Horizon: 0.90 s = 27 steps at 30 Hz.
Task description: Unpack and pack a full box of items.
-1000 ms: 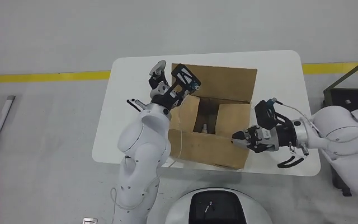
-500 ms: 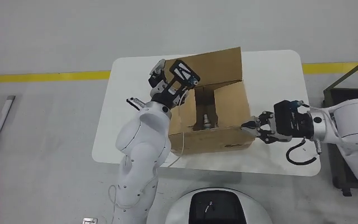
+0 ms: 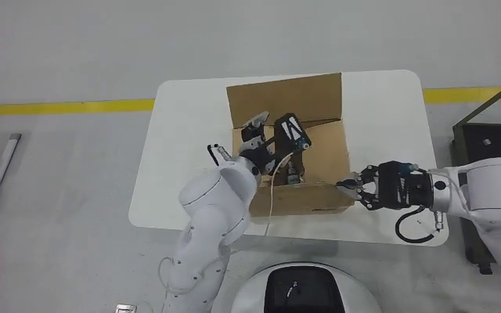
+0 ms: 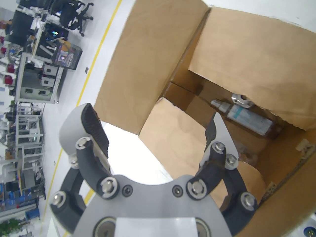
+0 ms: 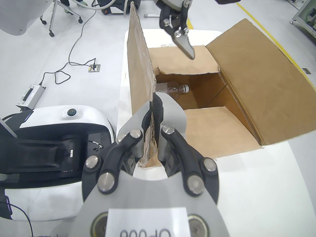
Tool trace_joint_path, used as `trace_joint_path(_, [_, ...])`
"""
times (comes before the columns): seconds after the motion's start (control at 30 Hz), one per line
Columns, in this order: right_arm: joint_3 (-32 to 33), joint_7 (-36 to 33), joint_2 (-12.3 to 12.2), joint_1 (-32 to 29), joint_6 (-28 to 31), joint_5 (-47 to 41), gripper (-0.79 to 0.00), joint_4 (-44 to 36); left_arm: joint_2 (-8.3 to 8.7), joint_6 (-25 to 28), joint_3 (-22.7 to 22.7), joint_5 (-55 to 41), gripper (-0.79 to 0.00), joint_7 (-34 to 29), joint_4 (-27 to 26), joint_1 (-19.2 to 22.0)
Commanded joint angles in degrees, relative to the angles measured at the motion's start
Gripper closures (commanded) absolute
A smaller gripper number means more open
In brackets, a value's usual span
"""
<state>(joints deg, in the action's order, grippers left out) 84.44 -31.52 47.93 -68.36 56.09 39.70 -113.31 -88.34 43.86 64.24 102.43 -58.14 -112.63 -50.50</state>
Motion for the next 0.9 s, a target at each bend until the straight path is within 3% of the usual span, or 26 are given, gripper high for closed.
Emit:
trace_joint_path(0.0, [0.1, 0.6, 0.0, -0.3, 0.2, 0.4, 0.0, 0.0, 0.16, 1.1, -0.4, 0.7, -0.785, -1.2, -0.1, -0.2])
trace_joint_path(0.2, [0.4, 2.3, -0.2, -0.9, 0.1, 0.2, -0.012, 0.6, 0.47, 1.5, -1.3, 0.2, -0.785, -0.8, -0.2, -0.7])
trace_joint_path(0.27, [0.2, 2.7, -0.3, -0.9, 0.8, -1.4, -0.157, 1.2, 0.65, 2.0, -1.8, 0.1, -0.785, -0.3, -0.1, -0.7])
trace_joint_path(0.33, [0.2, 2.9, -0.4, -0.8, 1.4, -3.0, -0.212, 2.1, 0.84, 2.3, -2.0, -0.4, -0.785, 0.0, -0.1, -0.8])
trace_joint_path(0.4, [0.2, 3.4, -0.5, -0.8, 1.9, -5.3, -0.329, 3.1, 1.11, 2.9, -2.4, -0.8, -0.785, 0.6, -0.1, -0.8])
trace_joint_path(0.47, [0.3, 3.6, -0.7, -0.6, 1.9, -7.9, -0.339, 4.0, 1.46, 3.5, -2.9, -0.7, -0.785, 1.2, 0.1, -0.8])
trace_joint_path(0.53, [0.3, 4.3, -0.9, -0.7, 1.9, -12.1, -0.326, 5.7, 1.9, 4.4, -3.5, -0.4, -0.785, 2.1, -0.1, -0.7])
trace_joint_path(0.7, [1.0, 5.4, -1.7, -0.5, 1.9, -25.3, 0.0, 9.9, 2.91, 5.7, -4.5, -1.3, -0.785, 3.4, -1.2, -0.8])
trace_joint_path(0.87, [0.4, 1.0, -2.4, 0.4, 0.5, -32.1, 0.0, 12.8, 3.89, 6.0, -5.9, -2.7, -0.785, 3.7, -2.9, -1.1])
